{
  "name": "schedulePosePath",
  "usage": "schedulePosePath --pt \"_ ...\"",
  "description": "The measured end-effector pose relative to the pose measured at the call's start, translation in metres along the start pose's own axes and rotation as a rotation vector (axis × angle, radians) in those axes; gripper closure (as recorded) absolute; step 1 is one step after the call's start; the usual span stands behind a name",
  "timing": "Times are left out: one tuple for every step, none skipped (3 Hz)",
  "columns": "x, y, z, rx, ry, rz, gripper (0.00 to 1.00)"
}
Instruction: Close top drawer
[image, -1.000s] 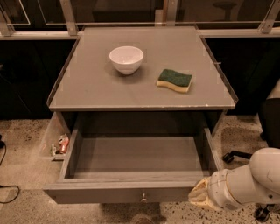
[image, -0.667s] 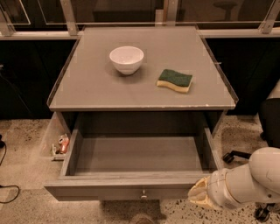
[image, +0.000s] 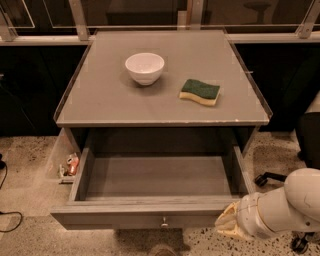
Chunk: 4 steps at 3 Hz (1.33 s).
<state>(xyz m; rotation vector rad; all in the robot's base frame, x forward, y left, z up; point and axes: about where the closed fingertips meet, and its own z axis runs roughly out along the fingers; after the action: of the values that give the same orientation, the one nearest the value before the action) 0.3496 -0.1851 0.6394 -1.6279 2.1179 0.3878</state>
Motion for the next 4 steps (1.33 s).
schedulePosePath --pt "0.0 0.0 0.0 0.0 0.0 0.0 0.11" --pt "-0.005 -0.005 0.0 0.015 0.001 -0.013 0.0" --pt "-0.014 -0.028 -0.005 0.071 -0.013 -0.031 0.16" --pt "-0.018 -0.067 -0.012 0.144 -0.016 -0.048 0.39"
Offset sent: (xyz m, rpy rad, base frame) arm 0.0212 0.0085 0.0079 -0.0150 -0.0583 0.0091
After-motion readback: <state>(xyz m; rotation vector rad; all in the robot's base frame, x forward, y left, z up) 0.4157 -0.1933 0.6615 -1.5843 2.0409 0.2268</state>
